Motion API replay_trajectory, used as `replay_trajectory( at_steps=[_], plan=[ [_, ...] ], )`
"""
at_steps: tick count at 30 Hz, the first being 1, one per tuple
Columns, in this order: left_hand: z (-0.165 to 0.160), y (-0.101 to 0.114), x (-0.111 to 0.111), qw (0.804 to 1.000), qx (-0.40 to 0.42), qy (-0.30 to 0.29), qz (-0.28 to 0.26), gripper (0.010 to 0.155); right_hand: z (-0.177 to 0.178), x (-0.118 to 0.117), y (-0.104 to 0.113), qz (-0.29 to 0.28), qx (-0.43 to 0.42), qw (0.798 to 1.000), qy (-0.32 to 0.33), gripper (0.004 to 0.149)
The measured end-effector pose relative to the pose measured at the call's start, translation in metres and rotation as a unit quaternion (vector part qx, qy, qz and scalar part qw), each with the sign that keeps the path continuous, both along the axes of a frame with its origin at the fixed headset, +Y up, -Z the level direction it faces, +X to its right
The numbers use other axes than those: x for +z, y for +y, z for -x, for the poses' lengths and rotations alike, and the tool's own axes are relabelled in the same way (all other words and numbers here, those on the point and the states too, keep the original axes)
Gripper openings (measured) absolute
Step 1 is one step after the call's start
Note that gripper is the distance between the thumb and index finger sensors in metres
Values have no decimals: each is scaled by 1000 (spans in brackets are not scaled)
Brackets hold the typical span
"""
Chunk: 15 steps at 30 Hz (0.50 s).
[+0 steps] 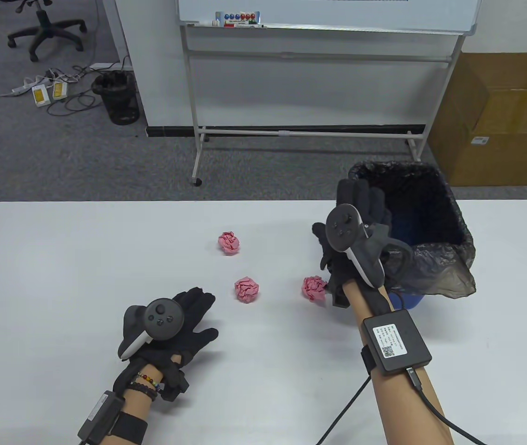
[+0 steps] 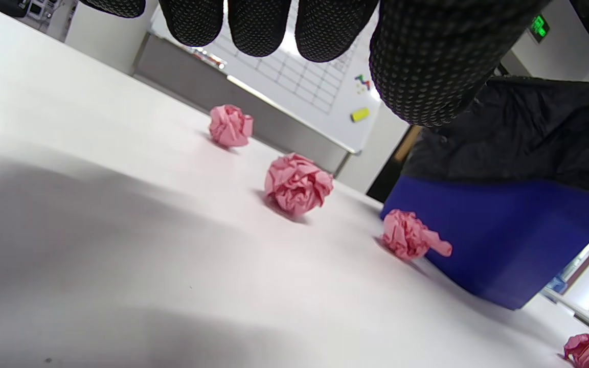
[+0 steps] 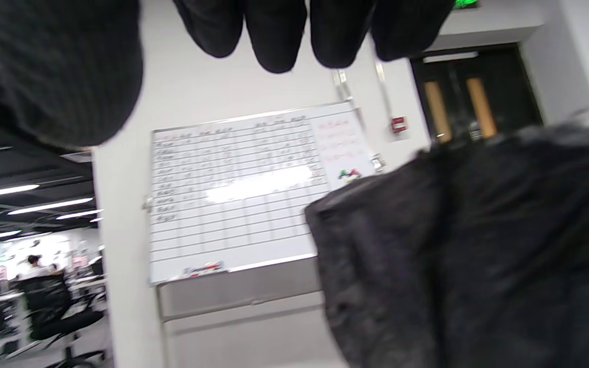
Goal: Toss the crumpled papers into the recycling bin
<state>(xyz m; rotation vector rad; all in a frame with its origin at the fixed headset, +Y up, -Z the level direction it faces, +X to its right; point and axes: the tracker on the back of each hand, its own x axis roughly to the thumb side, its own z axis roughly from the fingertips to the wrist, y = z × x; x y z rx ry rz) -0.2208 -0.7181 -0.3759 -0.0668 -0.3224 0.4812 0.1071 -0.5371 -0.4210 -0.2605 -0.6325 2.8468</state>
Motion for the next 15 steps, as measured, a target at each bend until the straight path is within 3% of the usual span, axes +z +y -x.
replay_trajectory(
  at_steps=[5, 15],
  plan=[
    [0, 0, 0, 1000, -2, 0, 0, 77, 40, -3, -20, 43, 27, 997, 60, 91],
    [0, 0, 0, 1000, -1, -1, 2, 78, 104, -24, -87, 133, 35, 981, 134, 89]
  ],
)
